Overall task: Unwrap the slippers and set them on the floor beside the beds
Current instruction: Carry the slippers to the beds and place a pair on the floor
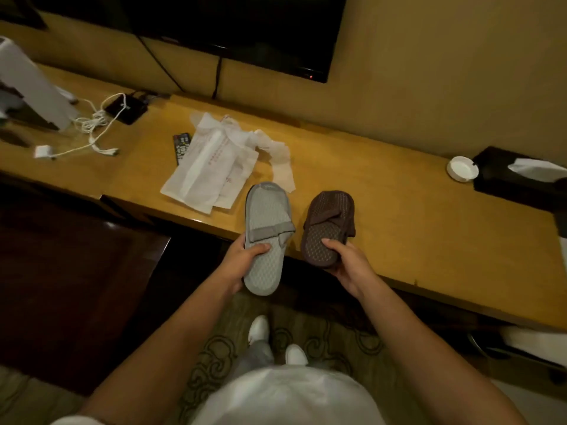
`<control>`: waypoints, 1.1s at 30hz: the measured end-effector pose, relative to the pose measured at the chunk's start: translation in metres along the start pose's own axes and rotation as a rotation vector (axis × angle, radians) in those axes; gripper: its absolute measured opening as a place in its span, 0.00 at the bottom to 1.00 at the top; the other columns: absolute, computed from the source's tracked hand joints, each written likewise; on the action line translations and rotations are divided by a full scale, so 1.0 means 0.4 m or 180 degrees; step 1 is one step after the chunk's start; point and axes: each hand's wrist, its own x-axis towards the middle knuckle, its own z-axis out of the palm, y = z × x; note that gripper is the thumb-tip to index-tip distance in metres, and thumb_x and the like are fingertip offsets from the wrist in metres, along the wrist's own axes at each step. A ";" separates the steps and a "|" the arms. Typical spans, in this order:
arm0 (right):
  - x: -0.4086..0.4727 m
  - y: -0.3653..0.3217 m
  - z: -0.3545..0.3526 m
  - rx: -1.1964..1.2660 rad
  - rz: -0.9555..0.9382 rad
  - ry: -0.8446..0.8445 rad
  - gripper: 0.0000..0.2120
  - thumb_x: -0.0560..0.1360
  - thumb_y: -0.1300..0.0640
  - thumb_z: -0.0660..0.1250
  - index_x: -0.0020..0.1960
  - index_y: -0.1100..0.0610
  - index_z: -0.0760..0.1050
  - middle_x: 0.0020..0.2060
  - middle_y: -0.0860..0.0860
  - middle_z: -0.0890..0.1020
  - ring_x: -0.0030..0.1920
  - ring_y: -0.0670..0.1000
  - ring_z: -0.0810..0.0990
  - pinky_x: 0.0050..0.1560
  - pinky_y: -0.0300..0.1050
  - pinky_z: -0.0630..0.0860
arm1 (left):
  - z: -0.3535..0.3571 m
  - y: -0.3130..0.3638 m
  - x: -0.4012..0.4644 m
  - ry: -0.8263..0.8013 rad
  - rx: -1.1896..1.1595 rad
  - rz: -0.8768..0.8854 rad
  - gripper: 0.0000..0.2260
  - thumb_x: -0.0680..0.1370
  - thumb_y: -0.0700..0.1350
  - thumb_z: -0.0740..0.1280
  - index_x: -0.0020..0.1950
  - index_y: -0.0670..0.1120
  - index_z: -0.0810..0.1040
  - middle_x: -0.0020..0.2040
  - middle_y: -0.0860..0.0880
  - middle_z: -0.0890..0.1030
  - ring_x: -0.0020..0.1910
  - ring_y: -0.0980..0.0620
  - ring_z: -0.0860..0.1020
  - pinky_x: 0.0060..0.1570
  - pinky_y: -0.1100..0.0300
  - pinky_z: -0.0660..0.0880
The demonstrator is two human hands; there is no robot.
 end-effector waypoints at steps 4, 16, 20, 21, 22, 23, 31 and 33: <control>-0.086 -0.046 0.006 0.0107 -0.0197 -0.0565 0.18 0.73 0.61 0.74 0.62 0.54 0.78 0.56 0.53 0.86 0.55 0.55 0.85 0.49 0.49 0.83 | 0.025 -0.003 -0.135 -0.0175 -0.0508 0.0325 0.21 0.79 0.36 0.67 0.72 0.45 0.70 0.62 0.32 0.79 0.57 0.27 0.79 0.57 0.31 0.76; -0.223 -0.003 0.205 -0.0728 -0.0082 -0.1893 0.33 0.66 0.59 0.79 0.68 0.63 0.73 0.53 0.64 0.84 0.48 0.64 0.85 0.44 0.54 0.82 | -0.210 -0.051 -0.506 0.0601 -0.1180 0.1147 0.22 0.78 0.36 0.68 0.72 0.45 0.70 0.64 0.32 0.77 0.55 0.28 0.80 0.51 0.39 0.79; -0.271 0.124 0.363 -0.1070 0.0015 -0.2102 0.28 0.63 0.57 0.81 0.62 0.55 0.79 0.56 0.62 0.84 0.53 0.65 0.84 0.50 0.56 0.81 | -0.341 -0.114 -0.608 0.1072 -0.1484 0.1378 0.22 0.78 0.38 0.68 0.72 0.46 0.70 0.63 0.34 0.79 0.55 0.28 0.80 0.50 0.41 0.80; -0.286 0.158 0.404 -0.1203 0.0020 -0.2179 0.28 0.62 0.56 0.81 0.61 0.55 0.80 0.55 0.60 0.85 0.52 0.63 0.85 0.48 0.54 0.81 | -0.379 -0.130 -0.636 0.1204 -0.1536 0.1422 0.22 0.78 0.39 0.69 0.72 0.46 0.71 0.63 0.35 0.80 0.56 0.29 0.80 0.51 0.41 0.80; -0.303 0.193 0.448 -0.1322 0.0032 -0.2262 0.28 0.62 0.55 0.81 0.61 0.54 0.80 0.54 0.59 0.85 0.51 0.61 0.85 0.47 0.52 0.82 | -0.419 -0.145 -0.666 0.1365 -0.1591 0.1448 0.22 0.78 0.40 0.70 0.72 0.46 0.72 0.63 0.35 0.80 0.57 0.31 0.81 0.52 0.42 0.80; -0.320 0.228 0.495 -0.1414 0.0056 -0.2338 0.28 0.63 0.55 0.81 0.61 0.54 0.80 0.54 0.59 0.86 0.51 0.59 0.86 0.45 0.51 0.82 | -0.463 -0.160 -0.695 0.1564 -0.1651 0.1456 0.23 0.77 0.41 0.71 0.71 0.46 0.73 0.63 0.36 0.80 0.58 0.34 0.81 0.53 0.43 0.80; -0.518 0.555 0.928 -0.2083 0.0226 -0.2897 0.23 0.60 0.55 0.82 0.55 0.45 0.83 0.54 0.55 0.86 0.53 0.58 0.86 0.48 0.52 0.82 | -0.894 -0.262 -0.973 0.2683 -0.1823 0.1602 0.24 0.71 0.48 0.76 0.66 0.53 0.77 0.59 0.47 0.84 0.59 0.44 0.82 0.56 0.46 0.79; -0.568 0.637 1.035 -0.2196 0.0300 -0.3045 0.24 0.59 0.56 0.82 0.54 0.48 0.84 0.54 0.57 0.86 0.54 0.59 0.85 0.49 0.53 0.81 | -1.008 -0.292 -1.043 0.2798 -0.1743 0.1673 0.24 0.70 0.49 0.77 0.66 0.56 0.77 0.58 0.50 0.85 0.59 0.45 0.82 0.53 0.51 0.81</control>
